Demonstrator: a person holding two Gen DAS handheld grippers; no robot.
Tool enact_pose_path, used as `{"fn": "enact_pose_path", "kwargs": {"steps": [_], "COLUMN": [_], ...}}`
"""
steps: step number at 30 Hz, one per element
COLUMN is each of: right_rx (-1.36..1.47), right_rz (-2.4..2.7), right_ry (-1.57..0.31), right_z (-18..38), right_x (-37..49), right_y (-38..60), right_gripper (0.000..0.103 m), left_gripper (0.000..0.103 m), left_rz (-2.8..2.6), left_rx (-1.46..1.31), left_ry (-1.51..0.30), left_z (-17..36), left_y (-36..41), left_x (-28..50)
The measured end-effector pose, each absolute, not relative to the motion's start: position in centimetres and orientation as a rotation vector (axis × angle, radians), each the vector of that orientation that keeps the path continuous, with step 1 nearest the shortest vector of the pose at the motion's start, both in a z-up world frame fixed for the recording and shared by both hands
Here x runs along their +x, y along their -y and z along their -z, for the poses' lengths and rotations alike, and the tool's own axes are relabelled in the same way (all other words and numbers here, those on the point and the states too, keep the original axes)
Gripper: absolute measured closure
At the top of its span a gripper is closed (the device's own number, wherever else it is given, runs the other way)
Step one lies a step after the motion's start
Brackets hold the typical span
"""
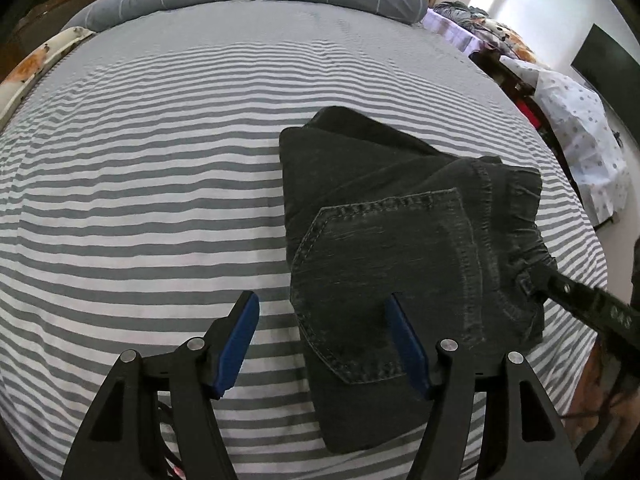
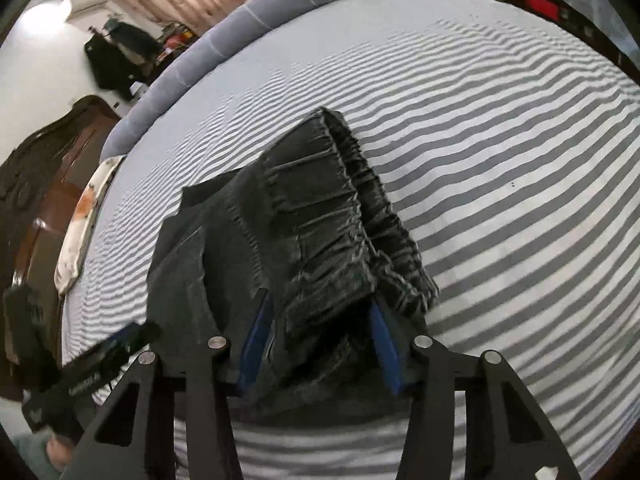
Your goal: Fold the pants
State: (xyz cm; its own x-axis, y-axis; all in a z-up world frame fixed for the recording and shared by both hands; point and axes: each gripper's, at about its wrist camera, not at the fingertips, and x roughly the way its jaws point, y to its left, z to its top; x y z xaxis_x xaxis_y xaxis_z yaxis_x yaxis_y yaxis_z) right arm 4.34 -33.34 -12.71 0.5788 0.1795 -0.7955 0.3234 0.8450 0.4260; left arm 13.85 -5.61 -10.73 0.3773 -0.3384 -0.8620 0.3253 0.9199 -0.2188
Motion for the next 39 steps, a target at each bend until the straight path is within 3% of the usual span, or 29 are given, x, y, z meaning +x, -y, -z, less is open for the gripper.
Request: {"fn": "enact_pose_path", "kwargs": {"steps": [2,3,4,7,13,19,24,31,39], "right_rx": [0.613,0.620,0.611,0.577,0.516,0.566,0.560,0.476,0.383], "right_rz": [0.093,0.100,0.104,0.070,0.097,0.184,0.183,0.181,0.169], "right_ry": [-0.956,-0.955,-0.953,-0.922,-0.838,-0.925,-0.937,-0.952,-0.866], "right_z": [13.1,13.0,12.8,11.4,8.3,12.7,13.3,11.3,7.2], "right_x": [5.0,5.4,5.6,5.8,2.7,1.6,2.3,2.7,4.6], "right_y": [33.7,33.7,33.7,33.3,33.4,34.9,34.7,34.1,33.1], "right_gripper": [0.059,0.070,0.092,0.093,0.094,0.094,0.091,0.073,0.068], "left_gripper": [0.037,0.037,0.037,0.037,0.037,0.037,0.032,0.031,0.031], "left_rz": [0.425,0.426,0.426,0.437,0.491,0.509,0.498,0.483,0.492], "left_rx": [-0.011,-0.009,-0.008,-0.006,0.018,0.089,0.073,0.095,0.133], "left_ry": [-1.109,-1.108,-1.106,-1.091,-1.049,-1.082,-1.133,-1.124,-1.124], "left_z": [11.0,10.9,10.8,10.0,8.5,10.2,12.0,11.5,11.5], "left_y": [5.8,5.9,6.0,6.4,7.5,9.2,9.5,9.6,9.1], "left_x": [14.0,14.0,14.0,13.8,13.1,12.9,14.2,13.7,12.2]}}
